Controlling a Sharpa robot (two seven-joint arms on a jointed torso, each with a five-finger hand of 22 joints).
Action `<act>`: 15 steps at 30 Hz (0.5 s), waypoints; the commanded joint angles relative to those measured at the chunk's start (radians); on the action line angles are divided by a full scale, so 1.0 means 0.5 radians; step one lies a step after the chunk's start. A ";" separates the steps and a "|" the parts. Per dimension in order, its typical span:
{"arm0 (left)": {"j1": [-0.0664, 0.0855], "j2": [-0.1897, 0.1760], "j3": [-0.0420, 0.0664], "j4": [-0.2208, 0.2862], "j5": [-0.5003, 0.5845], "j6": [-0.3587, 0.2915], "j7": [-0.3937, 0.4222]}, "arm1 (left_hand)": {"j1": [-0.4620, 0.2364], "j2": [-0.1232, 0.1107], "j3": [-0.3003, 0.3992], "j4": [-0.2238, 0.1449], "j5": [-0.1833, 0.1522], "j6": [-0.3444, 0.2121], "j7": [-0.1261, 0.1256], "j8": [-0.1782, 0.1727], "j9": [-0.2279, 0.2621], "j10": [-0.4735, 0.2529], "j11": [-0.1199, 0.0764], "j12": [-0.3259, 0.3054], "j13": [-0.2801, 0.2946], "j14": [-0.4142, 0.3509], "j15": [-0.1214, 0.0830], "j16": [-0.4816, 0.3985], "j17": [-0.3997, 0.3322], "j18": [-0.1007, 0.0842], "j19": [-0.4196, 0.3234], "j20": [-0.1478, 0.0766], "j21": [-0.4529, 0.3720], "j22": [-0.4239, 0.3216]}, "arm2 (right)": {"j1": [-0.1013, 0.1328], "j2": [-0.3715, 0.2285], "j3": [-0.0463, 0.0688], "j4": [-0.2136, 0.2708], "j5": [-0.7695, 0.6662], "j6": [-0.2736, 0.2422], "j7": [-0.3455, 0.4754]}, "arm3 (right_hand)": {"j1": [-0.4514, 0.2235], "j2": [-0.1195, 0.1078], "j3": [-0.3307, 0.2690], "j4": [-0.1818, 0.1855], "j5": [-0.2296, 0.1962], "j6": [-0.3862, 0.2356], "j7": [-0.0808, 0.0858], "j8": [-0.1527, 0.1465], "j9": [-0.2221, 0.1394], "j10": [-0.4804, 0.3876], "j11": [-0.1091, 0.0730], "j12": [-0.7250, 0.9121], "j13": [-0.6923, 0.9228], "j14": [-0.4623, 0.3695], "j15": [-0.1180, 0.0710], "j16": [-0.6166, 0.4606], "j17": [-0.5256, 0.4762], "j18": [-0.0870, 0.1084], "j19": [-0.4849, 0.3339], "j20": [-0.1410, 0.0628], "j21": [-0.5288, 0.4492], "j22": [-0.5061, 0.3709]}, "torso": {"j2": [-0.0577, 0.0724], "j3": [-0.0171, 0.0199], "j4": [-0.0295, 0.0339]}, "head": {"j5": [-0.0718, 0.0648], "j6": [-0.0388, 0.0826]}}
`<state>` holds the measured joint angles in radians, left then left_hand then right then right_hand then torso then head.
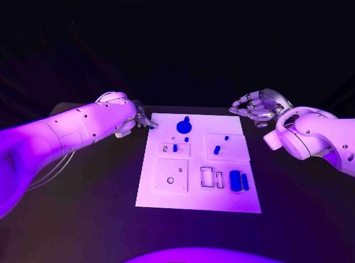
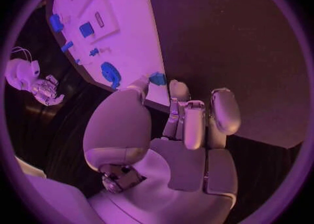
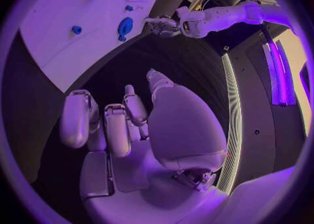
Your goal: Assemble the parts on the task board
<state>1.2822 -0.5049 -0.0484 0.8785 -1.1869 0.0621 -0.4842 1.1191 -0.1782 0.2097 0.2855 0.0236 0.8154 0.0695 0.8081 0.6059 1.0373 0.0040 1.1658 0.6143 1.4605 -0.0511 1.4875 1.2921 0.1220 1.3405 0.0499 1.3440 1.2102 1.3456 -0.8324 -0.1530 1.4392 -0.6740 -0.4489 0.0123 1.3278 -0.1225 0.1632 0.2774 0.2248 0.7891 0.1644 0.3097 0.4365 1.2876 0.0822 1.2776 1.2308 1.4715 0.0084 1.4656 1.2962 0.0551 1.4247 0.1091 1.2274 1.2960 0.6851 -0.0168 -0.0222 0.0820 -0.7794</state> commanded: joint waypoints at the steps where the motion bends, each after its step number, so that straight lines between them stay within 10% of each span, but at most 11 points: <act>1: 0.002 0.008 -0.002 0.004 -0.015 0.024 -0.010 | 0.003 0.047 -0.140 0.013 0.051 0.041 -0.016 0.075 0.041 0.126 -0.018 0.083 0.119 0.143 -0.023 0.055 0.315 -0.089 0.079 -0.013 0.055 0.062 | -0.001 0.001 0.000 0.001 -0.003 0.007 0.001 | -0.063 -0.018 0.021 0.019 0.043 -0.015 -0.005 0.039 0.023 -0.018 -0.009 -0.013 -0.007 0.096 -0.015 -0.034 0.152 0.045 -0.015 -0.010 -0.037 0.179 | 0.000 0.0007 0.000 | -0.001 -0.002; 15: 0.002 0.032 -0.008 0.005 -0.028 0.062 -0.049 | 0.020 0.129 -0.308 0.016 0.051 0.122 -0.068 0.142 0.043 0.327 -0.066 0.231 0.411 0.180 -0.065 0.102 0.417 -0.118 0.161 -0.043 0.139 0.193 | -0.001 0.006 0.000 -0.003 -0.005 0.013 -0.001 | -0.063 -0.018 0.021 0.019 0.043 -0.015 -0.005 0.039 0.023 -0.018 -0.009 -0.013 -0.007 0.096 -0.015 -0.034 0.152 0.045 -0.015 -0.010 -0.037 0.179 | 0.000 0.0014 -0.001 | 0.000 -0.001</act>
<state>1.2824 -0.4915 -0.0526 0.8809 -1.1998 0.0921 -0.5065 1.1358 -0.1272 0.0761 0.2870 0.0236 0.8617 0.0375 0.8545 0.6131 1.1798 -0.0250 1.2635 0.8016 1.4564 -0.0805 1.5145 1.2921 0.0760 1.4117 0.0322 1.4011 1.2901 1.3456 -0.8302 -0.1530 1.4376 -0.6748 -0.4455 0.0109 1.3278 -0.1224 0.1632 0.2774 0.2248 0.7890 0.1644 0.3096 0.4365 1.2876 0.0822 1.2776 1.2308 1.4715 0.0084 1.4656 1.2962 0.0552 1.4247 0.1091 1.2274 1.2960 0.6850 -0.0162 -0.0222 0.0815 -0.7808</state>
